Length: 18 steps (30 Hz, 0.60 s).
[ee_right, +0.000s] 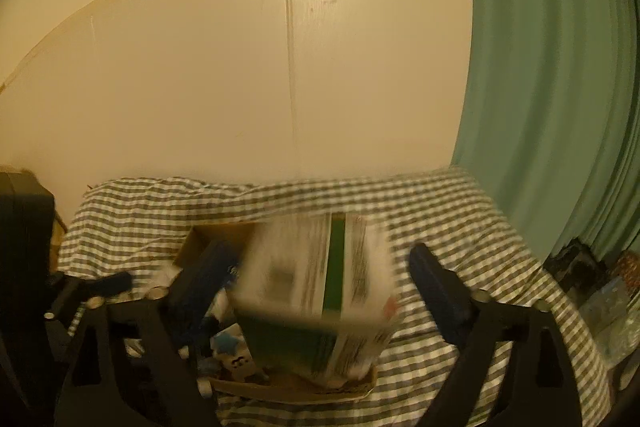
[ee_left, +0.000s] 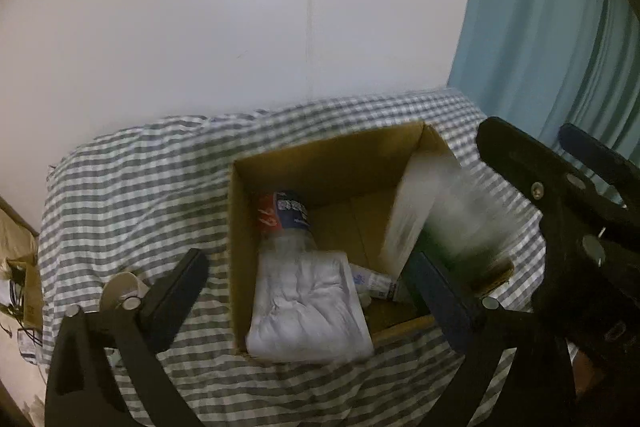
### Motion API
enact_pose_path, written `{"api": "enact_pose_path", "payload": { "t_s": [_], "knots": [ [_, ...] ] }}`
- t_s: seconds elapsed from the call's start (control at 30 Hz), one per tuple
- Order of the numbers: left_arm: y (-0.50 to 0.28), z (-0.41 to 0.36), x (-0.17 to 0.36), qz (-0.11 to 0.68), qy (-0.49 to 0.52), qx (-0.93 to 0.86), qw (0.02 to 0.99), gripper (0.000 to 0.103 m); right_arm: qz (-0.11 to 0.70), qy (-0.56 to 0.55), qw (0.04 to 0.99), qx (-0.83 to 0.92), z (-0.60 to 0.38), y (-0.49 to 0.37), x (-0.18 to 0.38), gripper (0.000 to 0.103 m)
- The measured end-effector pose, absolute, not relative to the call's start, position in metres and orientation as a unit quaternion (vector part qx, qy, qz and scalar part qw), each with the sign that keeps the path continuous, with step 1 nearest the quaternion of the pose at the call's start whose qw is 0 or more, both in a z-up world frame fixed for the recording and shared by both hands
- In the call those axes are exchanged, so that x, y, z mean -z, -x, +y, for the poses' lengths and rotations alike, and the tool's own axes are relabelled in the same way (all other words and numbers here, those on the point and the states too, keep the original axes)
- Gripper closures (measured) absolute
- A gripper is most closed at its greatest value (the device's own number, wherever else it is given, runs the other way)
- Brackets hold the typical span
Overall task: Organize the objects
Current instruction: 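Drop the blister pack and medicine box into the cardboard box, then grasp the pale green plastic clip with the right gripper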
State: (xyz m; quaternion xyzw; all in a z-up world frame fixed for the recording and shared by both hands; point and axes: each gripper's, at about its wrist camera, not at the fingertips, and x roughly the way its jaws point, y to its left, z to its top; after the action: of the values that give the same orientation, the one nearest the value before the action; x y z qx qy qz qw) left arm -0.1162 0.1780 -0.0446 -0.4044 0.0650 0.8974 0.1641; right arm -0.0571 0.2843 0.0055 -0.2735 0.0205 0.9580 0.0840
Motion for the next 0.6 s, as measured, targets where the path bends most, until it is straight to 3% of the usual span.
{"api": "enact_pose_path", "payload": {
  "t_s": [0.37, 0.6],
  "knots": [
    [0.073, 0.114, -0.022, 0.048, 0.355, -0.926, 0.121, 0.0, 0.023, 0.246, 0.082, -0.965, 0.261, 0.016, -0.048, 0.007],
    [0.047, 0.029, -0.045, 0.024, 0.317, -0.946, 0.056, 0.0, 0.054, 0.236, 0.041, -0.969, 0.218, -0.021, -0.067, 0.007]
  ]
}}
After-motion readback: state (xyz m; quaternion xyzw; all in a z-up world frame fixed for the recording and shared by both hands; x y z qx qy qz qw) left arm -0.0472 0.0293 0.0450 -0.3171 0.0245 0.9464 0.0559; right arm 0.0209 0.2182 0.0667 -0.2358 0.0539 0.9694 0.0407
